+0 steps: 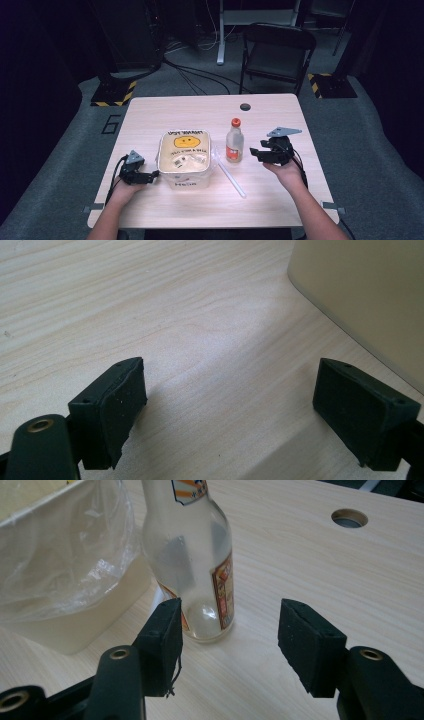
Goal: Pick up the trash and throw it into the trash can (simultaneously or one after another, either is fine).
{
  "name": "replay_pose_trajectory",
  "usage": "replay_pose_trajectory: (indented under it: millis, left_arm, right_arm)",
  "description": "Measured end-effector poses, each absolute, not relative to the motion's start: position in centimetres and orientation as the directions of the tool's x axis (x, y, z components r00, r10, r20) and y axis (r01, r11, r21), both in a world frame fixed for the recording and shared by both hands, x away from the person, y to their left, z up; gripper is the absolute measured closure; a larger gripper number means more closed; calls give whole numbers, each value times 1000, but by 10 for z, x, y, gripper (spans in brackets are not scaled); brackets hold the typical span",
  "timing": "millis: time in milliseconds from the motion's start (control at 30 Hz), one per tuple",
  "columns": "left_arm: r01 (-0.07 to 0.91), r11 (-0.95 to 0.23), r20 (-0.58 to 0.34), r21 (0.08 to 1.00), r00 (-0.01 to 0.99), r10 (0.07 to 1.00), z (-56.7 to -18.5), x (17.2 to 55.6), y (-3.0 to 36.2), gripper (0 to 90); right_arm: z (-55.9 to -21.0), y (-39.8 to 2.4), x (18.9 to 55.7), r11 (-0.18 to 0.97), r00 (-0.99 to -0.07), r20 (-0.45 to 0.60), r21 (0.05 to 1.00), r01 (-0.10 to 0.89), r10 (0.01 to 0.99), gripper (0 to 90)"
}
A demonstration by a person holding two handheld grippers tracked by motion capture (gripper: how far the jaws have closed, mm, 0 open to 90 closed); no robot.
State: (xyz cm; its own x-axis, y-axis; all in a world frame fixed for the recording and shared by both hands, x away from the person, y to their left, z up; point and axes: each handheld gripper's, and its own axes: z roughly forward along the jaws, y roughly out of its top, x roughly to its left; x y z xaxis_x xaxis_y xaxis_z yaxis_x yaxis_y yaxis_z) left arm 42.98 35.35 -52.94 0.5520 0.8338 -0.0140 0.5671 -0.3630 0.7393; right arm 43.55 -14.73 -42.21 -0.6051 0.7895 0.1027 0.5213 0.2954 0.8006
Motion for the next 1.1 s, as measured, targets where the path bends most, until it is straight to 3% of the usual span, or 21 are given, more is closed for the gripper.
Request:
replay_pose_trajectory:
  millis: [1100]
  left_arm:
    - [564, -361, -14, 743, 552, 833, -530, 430, 353, 136]
  right_arm:
    - [-391, -115, 459, 304, -642, 95, 822, 482, 761, 408]
